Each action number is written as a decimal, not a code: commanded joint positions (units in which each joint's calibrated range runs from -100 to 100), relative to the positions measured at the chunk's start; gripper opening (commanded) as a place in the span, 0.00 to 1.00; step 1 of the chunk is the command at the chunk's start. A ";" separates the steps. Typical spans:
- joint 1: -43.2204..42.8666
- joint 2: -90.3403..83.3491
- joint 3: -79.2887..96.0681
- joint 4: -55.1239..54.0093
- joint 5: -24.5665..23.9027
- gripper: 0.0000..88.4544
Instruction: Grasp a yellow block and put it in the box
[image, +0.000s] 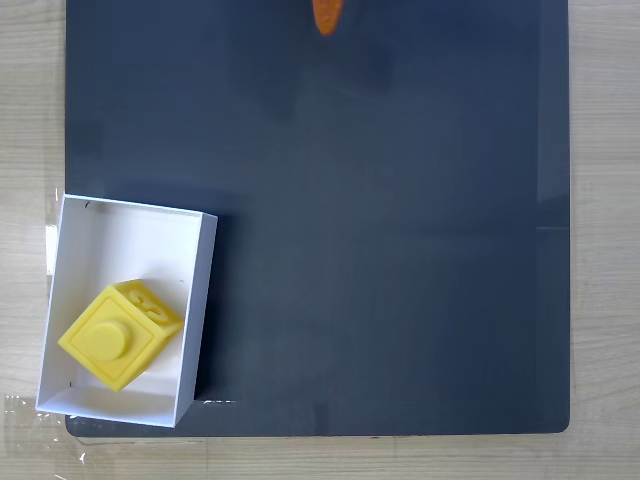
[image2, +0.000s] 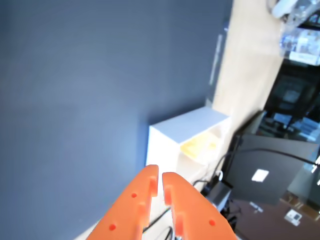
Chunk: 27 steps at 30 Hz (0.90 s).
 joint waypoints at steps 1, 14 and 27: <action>-0.30 -13.36 14.60 0.27 0.88 0.01; 0.12 -19.97 29.71 5.07 0.35 0.01; -0.38 -19.97 29.71 5.07 0.61 0.01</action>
